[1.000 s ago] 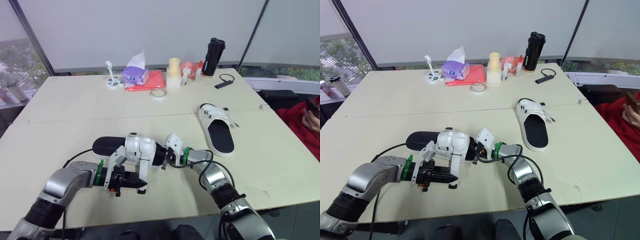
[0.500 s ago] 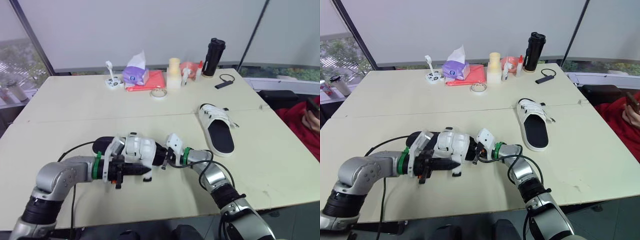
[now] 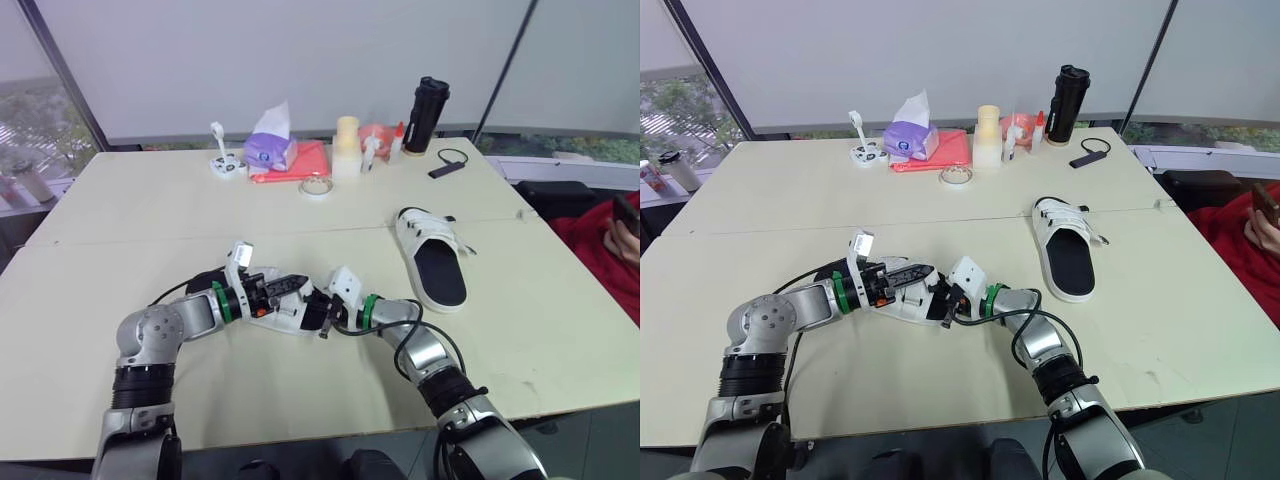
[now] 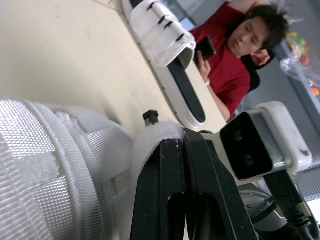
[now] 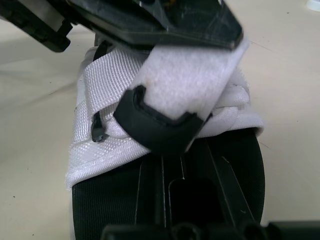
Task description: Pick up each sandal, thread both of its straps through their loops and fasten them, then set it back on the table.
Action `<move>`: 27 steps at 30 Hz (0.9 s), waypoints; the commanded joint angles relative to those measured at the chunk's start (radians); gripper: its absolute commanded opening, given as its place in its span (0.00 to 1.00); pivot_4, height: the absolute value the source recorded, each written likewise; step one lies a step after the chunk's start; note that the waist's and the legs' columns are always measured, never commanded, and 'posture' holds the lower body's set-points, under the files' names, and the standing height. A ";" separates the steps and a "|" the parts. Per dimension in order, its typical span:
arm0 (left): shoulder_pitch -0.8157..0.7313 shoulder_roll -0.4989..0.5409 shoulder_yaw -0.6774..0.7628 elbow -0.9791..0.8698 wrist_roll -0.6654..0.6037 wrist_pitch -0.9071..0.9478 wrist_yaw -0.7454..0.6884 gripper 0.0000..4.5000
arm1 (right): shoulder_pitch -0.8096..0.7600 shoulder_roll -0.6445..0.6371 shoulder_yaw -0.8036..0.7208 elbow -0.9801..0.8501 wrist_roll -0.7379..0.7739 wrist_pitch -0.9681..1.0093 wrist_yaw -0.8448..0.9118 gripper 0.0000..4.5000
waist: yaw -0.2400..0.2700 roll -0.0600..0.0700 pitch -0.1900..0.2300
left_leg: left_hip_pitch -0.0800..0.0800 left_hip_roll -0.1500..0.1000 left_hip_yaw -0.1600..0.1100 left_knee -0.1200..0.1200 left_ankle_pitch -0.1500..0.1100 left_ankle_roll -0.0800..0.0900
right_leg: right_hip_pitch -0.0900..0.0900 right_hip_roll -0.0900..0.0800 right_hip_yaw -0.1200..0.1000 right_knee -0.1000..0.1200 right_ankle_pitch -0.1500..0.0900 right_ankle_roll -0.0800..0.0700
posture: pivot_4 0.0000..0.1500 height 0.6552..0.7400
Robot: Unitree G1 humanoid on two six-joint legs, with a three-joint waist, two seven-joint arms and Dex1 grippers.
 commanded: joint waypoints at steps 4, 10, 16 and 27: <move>-0.012 0.023 0.030 -0.031 -0.046 0.016 -0.005 0.65 | 0.044 -0.003 0.053 0.075 -0.055 0.047 0.000 0.00 | 0.000 0.000 0.000 | 0.000 0.000 0.000 0.000 0.001 -0.001 | 0.000 0.000 0.000 0.000 0.000 0.000 | 1.00 1.00; -0.061 0.043 0.052 -0.015 -0.050 -0.028 -0.009 0.98 | 0.042 -0.003 0.053 0.078 -0.056 0.046 0.002 0.00 | 0.001 0.000 0.000 | 0.001 0.000 0.000 0.000 0.001 -0.002 | 0.001 0.000 0.000 0.000 0.000 0.000 | 1.00 1.00; -0.141 0.121 -0.020 0.014 0.037 -0.144 -0.117 0.98 | 0.039 -0.002 0.053 0.083 -0.057 0.045 0.004 0.00 | 0.001 0.000 0.000 | 0.000 0.001 0.000 -0.001 0.002 -0.004 | -0.001 0.002 0.001 0.000 0.000 0.000 | 1.00 1.00; -0.344 0.241 -0.301 0.392 0.413 -0.551 -0.512 0.98 | 0.036 -0.002 0.052 0.087 -0.057 0.046 0.003 0.00 | 0.001 0.000 0.000 | 0.000 0.001 0.001 -0.002 0.003 -0.005 | -0.002 0.003 0.002 0.000 0.000 -0.001 | 1.00 1.00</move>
